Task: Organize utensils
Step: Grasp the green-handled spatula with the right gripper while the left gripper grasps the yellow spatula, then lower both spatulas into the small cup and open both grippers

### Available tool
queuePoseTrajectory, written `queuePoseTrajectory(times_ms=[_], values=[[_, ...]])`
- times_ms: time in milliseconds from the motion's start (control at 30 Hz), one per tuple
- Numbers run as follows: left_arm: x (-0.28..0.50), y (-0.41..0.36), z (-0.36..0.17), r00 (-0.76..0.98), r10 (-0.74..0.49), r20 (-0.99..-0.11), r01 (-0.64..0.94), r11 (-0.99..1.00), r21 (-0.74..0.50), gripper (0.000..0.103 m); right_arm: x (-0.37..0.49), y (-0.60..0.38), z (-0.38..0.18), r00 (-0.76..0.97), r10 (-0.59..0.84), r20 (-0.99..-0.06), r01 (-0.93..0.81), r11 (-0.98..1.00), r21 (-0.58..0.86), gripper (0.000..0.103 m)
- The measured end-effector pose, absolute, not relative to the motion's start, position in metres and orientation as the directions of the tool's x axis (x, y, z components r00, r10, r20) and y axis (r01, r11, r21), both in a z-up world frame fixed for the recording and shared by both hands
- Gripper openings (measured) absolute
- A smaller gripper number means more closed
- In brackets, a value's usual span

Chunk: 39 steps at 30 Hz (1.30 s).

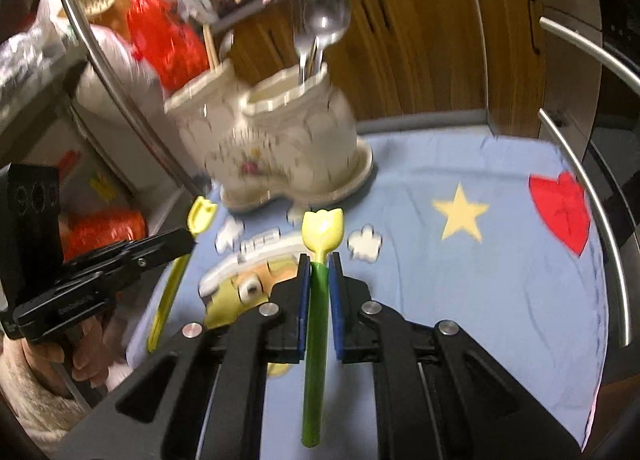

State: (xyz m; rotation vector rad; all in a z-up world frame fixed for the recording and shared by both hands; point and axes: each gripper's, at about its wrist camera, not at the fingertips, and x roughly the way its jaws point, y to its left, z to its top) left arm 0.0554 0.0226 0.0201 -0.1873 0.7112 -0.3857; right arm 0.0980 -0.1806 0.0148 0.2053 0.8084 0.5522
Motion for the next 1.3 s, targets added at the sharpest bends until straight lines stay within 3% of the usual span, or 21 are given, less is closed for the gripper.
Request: queuePoseTrajectory(times_ms=[367, 500, 700, 933, 1300], values=[[0.098, 0.035, 0.093, 0.85, -0.403, -0.339, 0.295, 0.897, -0.329, 0.008, 0.156, -0.19, 0.067, 0.715, 0.595, -0.367, -0.385, 0.774, 0.503, 0.009], [0.118, 0.027, 0.11, 0.897, -0.376, -0.232, 0.301, 0.904, -0.303, 0.008, 0.172, -0.191, 0.081, 0.791, 0.549, -0.269, -0.375, 0.783, 0.497, 0.01], [0.143, 0.013, 0.108, 0.926, -0.344, -0.153, 0.29, 0.911, -0.294, 0.008, 0.185, -0.179, 0.087, 0.861, 0.487, -0.146, -0.366, 0.793, 0.486, 0.01], [0.158, 0.005, 0.085, 0.928, -0.355, -0.116, 0.305, 0.9, -0.31, 0.008, 0.193, -0.159, 0.08, 0.899, 0.425, -0.105, -0.344, 0.834, 0.431, 0.01], [0.172, 0.005, 0.071, 0.939, -0.333, -0.088, 0.289, 0.901, -0.325, 0.008, 0.202, -0.165, 0.067, 0.904, 0.42, -0.082, -0.335, 0.814, 0.475, 0.01]])
